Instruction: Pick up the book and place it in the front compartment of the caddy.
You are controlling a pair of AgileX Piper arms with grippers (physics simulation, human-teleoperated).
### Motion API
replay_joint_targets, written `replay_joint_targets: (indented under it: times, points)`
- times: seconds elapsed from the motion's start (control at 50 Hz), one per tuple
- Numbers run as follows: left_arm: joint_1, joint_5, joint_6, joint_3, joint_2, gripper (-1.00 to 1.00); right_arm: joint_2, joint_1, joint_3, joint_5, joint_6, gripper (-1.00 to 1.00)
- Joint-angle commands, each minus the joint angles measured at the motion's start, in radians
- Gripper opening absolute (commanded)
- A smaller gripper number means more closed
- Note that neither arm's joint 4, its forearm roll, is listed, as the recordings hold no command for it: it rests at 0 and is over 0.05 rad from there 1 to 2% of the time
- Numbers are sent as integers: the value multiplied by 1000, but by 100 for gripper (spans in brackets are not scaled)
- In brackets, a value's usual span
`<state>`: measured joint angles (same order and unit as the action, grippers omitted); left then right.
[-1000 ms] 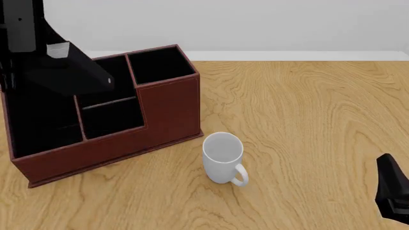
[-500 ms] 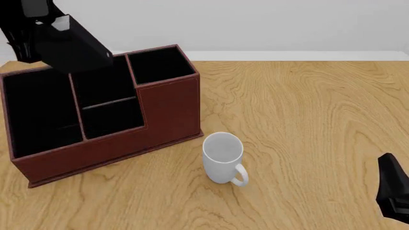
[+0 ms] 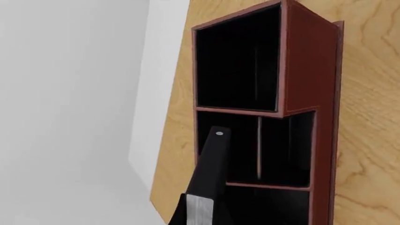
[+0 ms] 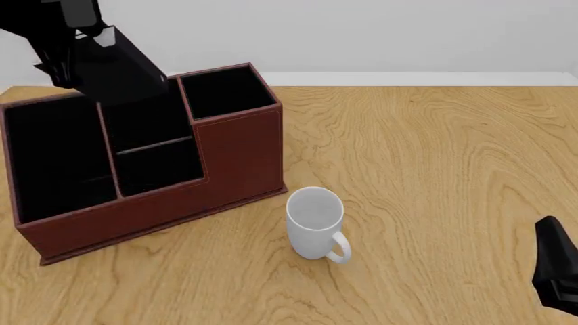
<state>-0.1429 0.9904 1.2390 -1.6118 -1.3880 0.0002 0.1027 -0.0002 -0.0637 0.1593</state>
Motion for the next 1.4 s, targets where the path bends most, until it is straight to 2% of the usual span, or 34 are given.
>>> replay_joint_targets:
  times: [0.02, 0.04, 0.18, 0.24, 0.5, 0.58, 1.0, 1.4]
  points:
    - [-12, -26, -1, -16, -24, -100, 0, 3, 0, -1, 0, 100]
    - [-10, -31, 8, 6, -19, -100, 0, 2, 0, -1, -1, 100]
    - [-9, -34, -7, 8, -34, -100, 0, 2, 0, -1, -2, 100]
    - [17, -54, 13, 60, -24, -100, 0, 3, 0, -1, -1, 100]
    - [54, -52, 30, 59, -16, -100, 0, 3, 0, 2, 4, 100]
    - [57, -73, 41, 94, -13, -100, 0, 7, 0, 0, 6, 100]
    - [23, -106, 3, 92, -60, -100, 0, 6, 0, 0, 4, 100]
    - [25, -143, -11, 91, -105, -100, 0, 4, 0, 1, 0, 100]
